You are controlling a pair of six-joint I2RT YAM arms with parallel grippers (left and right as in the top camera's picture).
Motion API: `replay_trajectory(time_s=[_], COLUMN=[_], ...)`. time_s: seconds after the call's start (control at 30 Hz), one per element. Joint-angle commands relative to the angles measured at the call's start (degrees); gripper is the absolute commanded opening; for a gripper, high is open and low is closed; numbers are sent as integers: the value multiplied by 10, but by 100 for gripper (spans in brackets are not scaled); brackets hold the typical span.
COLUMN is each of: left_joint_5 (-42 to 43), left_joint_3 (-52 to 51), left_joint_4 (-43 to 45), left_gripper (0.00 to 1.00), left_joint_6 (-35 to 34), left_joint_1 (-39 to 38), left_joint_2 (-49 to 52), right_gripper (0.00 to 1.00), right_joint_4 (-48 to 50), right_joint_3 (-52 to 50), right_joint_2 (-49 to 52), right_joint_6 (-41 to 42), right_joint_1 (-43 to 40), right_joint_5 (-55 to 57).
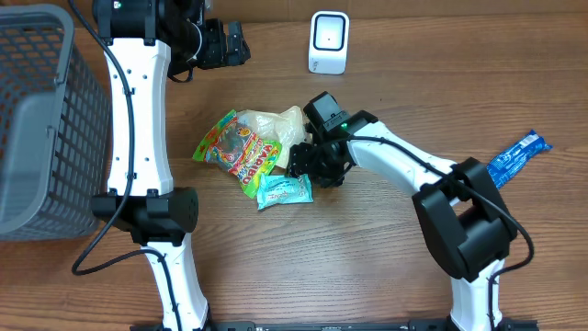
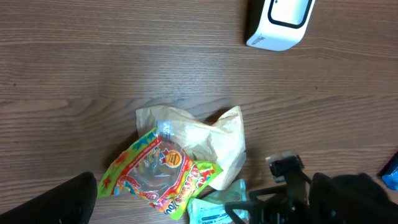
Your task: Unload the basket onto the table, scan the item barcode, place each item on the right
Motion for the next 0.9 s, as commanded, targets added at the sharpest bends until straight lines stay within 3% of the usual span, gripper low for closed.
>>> replay_trajectory(time_s=[0.0, 0.07, 0.17, 0.47, 0.63, 0.87], left_joint_5=[-1, -1, -1, -1, -1, -1], left_joint_3=[-1, -1, -1, -1, -1, -1], left_joint_4=[0, 0, 0, 0, 0, 0], left_gripper=[100, 100, 100, 100, 100, 100], left_joint_6=[-3, -3, -3, -3, -3, -3], left_joint_1=[-4, -4, -4, -4, -4, -4], left_joint_2=[-16, -16, -16, -16, -16, -16], right_gripper=[73, 72, 63, 4, 4, 4], right_joint_4=[11, 17, 17, 6, -43, -123], right_joint_3=[12, 12, 12, 13, 13, 14], right_joint_2=[19, 24, 28, 28, 18, -29], right_joint_6=[42, 47, 59, 23, -48, -299], right_joint_1=[10, 11, 11, -1, -44, -148], right_joint_5=[-8, -9, -11, -79, -95, -38])
